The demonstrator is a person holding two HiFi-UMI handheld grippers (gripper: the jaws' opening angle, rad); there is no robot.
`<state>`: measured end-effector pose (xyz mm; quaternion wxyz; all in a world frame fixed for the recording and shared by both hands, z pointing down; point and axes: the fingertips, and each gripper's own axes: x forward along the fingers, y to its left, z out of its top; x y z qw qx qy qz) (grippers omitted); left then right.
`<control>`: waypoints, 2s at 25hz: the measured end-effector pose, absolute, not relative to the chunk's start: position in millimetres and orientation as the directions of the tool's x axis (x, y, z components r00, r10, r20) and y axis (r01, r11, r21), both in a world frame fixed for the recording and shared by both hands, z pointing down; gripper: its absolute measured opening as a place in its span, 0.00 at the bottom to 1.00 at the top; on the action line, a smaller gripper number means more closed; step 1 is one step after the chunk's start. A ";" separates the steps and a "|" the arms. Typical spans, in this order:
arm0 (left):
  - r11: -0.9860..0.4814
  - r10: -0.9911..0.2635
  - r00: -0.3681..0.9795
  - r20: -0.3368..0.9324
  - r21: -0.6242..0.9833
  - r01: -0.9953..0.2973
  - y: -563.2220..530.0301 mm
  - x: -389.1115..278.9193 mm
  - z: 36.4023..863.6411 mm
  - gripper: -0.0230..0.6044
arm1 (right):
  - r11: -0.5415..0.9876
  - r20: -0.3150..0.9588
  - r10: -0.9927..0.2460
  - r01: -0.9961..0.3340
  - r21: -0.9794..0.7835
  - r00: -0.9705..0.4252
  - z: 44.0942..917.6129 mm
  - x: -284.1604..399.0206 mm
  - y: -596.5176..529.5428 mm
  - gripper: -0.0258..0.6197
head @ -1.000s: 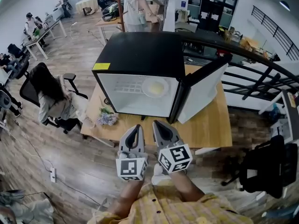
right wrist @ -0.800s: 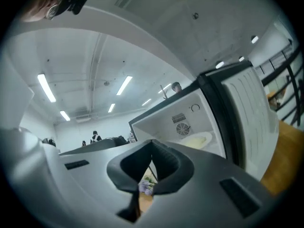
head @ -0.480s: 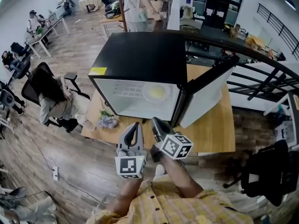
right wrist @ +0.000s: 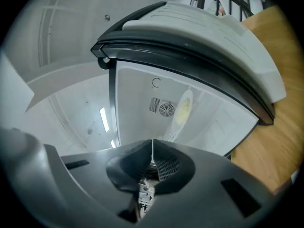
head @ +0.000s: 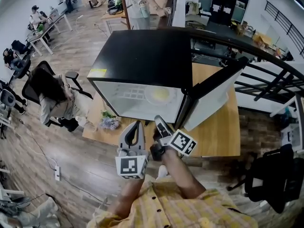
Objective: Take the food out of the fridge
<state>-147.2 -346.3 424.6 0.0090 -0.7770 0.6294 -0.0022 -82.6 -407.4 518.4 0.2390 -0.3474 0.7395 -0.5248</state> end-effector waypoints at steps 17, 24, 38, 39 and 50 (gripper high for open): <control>-0.279 -0.960 0.279 0.020 0.008 -0.960 -370.4 -168.7 420.6 0.05 | -0.075 0.021 -0.871 0.091 -0.993 -0.491 568.2 -81.7 -467.8 0.29; -0.294 -0.956 0.294 0.013 0.002 -0.956 -381.5 -179.4 418.6 0.05 | -0.130 0.054 -0.880 0.130 -0.983 -0.471 579.8 -88.5 -488.4 0.30; -0.307 -0.952 0.307 0.012 0.010 -0.952 -381.8 -184.1 422.3 0.05 | -0.200 0.150 -0.883 0.068 -0.978 -0.445 599.3 -82.3 -500.7 0.07; -0.309 -0.951 0.309 0.012 0.012 -0.951 -380.9 -183.3 422.6 0.05 | -0.200 0.148 -0.882 0.070 -0.977 -0.447 599.0 -82.3 -499.4 0.07; -0.317 -0.948 0.318 0.005 0.044 -0.947 -369.0 -175.5 423.4 0.05 | -0.125 0.073 -0.879 0.080 -0.989 -0.472 569.6 -77.8 -474.8 0.07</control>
